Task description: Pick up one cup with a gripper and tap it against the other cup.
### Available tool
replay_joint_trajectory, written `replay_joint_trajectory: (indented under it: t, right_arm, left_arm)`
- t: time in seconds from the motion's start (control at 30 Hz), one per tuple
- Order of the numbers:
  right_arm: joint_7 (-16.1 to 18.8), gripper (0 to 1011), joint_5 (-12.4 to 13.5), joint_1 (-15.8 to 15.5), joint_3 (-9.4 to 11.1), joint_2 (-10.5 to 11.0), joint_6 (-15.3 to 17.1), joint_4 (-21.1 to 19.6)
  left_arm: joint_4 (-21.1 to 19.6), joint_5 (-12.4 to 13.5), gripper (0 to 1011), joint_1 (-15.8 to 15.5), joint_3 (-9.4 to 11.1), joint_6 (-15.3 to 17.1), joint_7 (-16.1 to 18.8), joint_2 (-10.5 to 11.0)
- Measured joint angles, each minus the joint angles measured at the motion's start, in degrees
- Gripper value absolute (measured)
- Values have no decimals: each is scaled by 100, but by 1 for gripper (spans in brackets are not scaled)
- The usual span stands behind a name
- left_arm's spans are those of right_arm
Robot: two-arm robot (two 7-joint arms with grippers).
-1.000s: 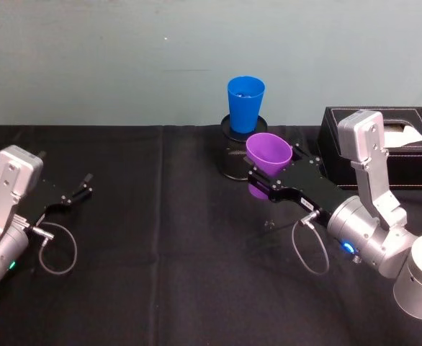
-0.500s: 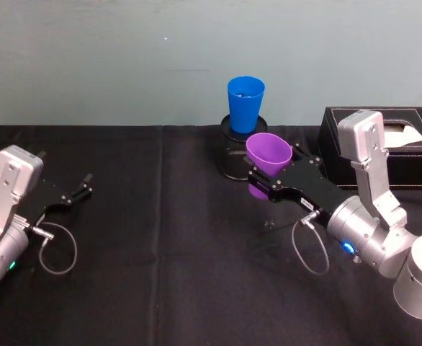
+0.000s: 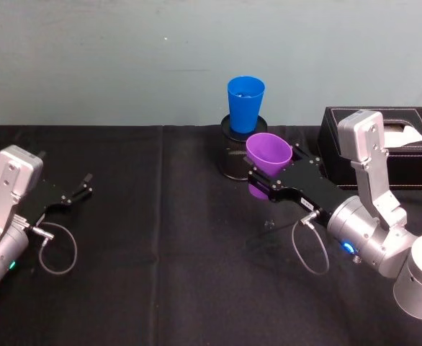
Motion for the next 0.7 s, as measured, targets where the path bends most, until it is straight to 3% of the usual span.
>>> replay_joint_trajectory:
  t: [0.7]
  right_arm:
    - [0, 721, 0, 0, 0, 0, 0, 0]
  left_arm:
    - [0, 0, 1000, 0, 0, 0, 0, 0]
